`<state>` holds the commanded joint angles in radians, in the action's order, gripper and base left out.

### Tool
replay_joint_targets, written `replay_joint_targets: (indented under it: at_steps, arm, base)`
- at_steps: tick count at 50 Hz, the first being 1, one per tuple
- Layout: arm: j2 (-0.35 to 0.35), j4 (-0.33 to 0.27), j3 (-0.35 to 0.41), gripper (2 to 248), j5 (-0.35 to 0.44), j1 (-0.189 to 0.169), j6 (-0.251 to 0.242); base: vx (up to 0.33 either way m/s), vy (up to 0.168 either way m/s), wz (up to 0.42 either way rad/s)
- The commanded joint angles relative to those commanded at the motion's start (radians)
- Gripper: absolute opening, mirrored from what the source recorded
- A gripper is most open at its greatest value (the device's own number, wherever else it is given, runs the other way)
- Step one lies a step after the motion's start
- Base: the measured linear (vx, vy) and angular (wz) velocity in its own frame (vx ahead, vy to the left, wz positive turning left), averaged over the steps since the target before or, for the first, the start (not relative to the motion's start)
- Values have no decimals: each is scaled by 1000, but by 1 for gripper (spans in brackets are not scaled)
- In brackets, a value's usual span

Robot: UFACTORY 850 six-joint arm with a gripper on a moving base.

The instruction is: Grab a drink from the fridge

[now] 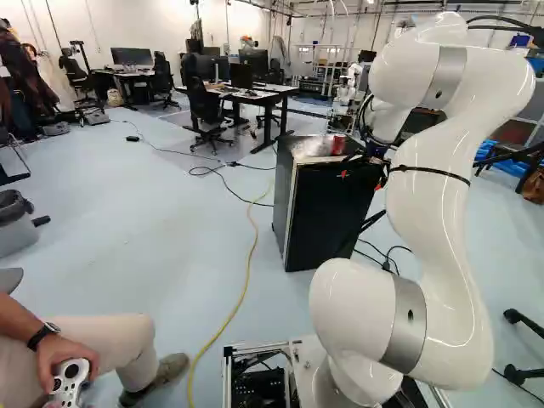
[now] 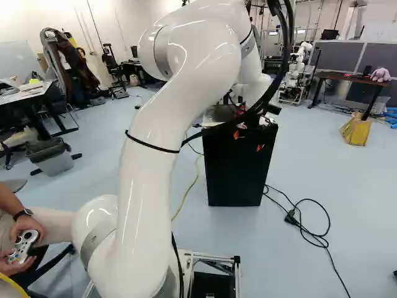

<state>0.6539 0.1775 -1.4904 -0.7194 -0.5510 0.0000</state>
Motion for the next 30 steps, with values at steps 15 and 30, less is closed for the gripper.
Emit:
replay_joint_targets:
  at_steps: [15,30]
  arm:
    - [-57,-16,87,247,55,-11,0]
    - [-117,-66,177,247,155,-17,0]
  base:
    - [0,0,0]
    - [0,0,0]
